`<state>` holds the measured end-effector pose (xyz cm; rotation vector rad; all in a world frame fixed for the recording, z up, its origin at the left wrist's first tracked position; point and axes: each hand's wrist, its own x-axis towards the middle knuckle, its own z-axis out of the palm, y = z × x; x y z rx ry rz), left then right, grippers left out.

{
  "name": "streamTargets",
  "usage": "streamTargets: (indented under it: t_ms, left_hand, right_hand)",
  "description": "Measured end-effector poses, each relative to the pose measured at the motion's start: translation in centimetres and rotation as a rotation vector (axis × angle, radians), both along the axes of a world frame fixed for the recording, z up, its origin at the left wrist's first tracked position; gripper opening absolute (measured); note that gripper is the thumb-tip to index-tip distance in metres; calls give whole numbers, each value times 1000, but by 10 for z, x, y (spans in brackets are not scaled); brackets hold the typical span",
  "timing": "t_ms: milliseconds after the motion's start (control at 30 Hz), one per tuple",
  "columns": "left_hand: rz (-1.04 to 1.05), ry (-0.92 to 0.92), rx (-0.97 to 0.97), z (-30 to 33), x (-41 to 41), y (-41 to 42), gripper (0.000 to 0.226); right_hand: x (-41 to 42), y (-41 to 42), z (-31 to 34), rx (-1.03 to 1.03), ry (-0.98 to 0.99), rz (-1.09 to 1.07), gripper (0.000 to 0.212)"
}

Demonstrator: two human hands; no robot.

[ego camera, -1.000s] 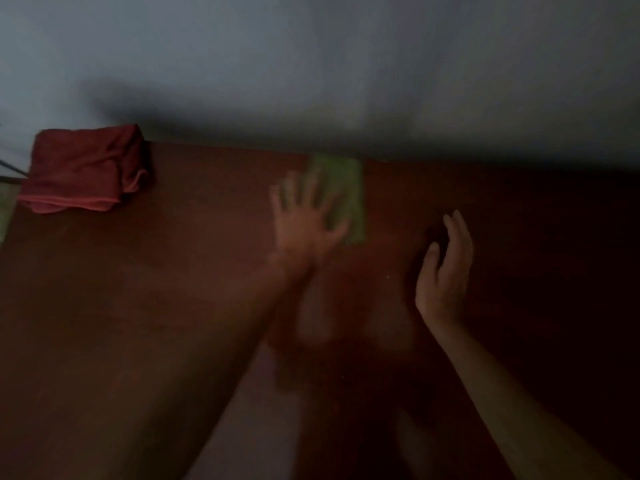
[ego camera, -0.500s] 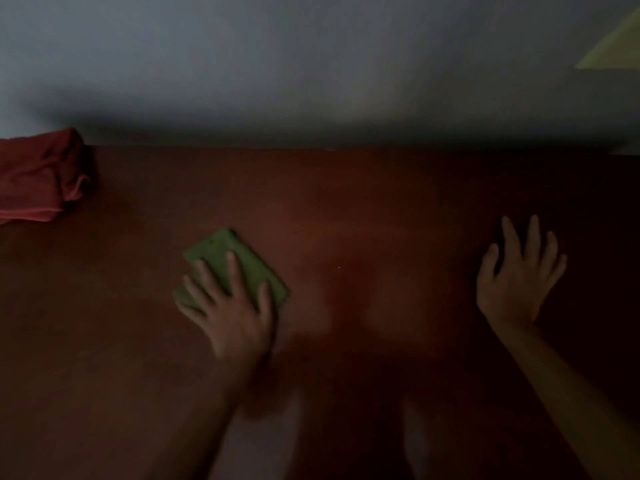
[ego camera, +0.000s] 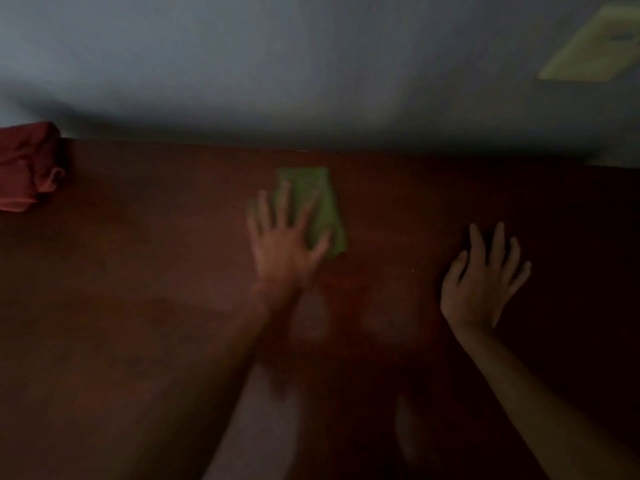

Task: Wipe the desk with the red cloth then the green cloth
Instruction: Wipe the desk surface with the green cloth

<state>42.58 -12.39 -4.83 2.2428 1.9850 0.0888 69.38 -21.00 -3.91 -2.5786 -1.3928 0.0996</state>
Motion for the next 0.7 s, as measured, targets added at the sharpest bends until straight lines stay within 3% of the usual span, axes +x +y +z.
streamTargets:
  t_ms: [167,267,367,600,700]
  left_hand:
    - [661,38,-77,5,-139,36,71]
    - [759,37,-122,6,-135,43,65]
    - [594,46,-105,6,-91,48,66]
    - [-251,82,-41,9,96,9,68]
    - [-456,74,-44,12,121,-13,67]
  right_hand:
    - [0,1,0,0,10,17,48]
    - [-1,2,0,-5,-12,15,47]
    - [-1,1,-1,-8,-22,24,47]
    - [-2,2,-2,1,-22,12,48]
    - [-2,-1,-2,16,-15,17,48]
